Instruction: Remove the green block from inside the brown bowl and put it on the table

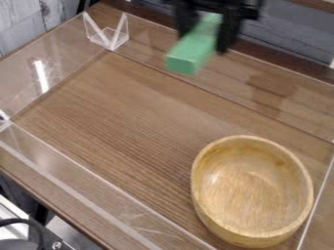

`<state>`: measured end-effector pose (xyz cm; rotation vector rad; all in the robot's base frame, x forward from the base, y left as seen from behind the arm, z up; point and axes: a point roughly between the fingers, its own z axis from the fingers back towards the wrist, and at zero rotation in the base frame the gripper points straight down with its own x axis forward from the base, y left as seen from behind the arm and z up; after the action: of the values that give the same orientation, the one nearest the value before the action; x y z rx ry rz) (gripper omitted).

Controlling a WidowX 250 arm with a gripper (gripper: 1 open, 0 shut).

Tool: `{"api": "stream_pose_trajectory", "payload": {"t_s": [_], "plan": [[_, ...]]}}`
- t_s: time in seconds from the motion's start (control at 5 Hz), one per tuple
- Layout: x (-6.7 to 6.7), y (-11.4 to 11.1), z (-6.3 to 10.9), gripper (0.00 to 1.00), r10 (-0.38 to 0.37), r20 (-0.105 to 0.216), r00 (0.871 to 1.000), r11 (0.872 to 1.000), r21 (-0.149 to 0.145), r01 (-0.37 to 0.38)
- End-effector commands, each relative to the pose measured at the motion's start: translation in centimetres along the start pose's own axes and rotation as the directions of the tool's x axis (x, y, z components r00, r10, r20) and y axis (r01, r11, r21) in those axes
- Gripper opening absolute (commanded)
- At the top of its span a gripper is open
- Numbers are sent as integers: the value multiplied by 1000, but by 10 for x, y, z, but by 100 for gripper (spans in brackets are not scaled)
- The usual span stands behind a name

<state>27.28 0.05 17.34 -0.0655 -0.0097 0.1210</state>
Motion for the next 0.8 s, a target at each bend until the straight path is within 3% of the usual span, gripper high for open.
{"api": "stream_pose_trajectory", "payload": {"t_s": [0.0,0.4,0.6], "plan": [[-6,-15,11,0,-32,81,996,999,-9,33],[-12,-72,-1,0,-122,111,986,992,-19,125],[-18,-82,-5,0,-166,124,978,985,-17,170]]}}
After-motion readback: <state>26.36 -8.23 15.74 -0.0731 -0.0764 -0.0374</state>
